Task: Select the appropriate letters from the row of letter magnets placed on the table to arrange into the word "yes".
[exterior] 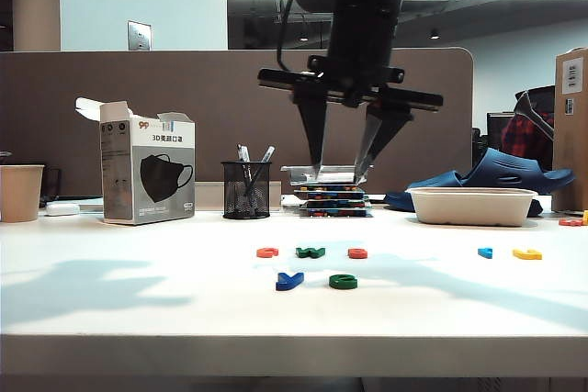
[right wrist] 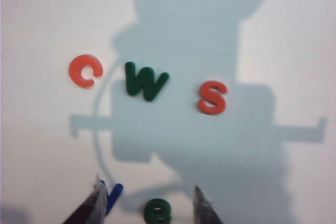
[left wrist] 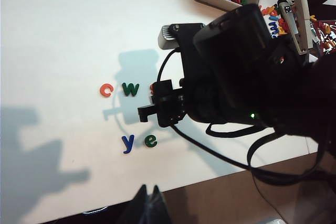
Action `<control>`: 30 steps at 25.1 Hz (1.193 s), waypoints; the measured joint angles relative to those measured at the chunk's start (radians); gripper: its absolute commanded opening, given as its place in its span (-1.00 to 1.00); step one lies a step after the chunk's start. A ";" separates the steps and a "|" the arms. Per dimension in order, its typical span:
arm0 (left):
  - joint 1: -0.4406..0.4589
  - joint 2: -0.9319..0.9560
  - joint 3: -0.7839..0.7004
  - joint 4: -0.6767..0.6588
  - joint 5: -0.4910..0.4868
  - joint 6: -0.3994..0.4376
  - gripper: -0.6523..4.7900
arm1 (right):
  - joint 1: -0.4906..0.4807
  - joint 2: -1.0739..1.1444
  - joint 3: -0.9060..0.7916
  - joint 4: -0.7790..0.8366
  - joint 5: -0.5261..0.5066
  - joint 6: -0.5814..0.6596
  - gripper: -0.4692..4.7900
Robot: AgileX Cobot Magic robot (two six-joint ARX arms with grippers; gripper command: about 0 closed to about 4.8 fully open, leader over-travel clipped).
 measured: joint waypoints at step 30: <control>0.000 0.000 0.000 0.000 0.000 0.000 -0.78 | -0.107 0.013 0.018 0.026 0.015 -0.108 -0.01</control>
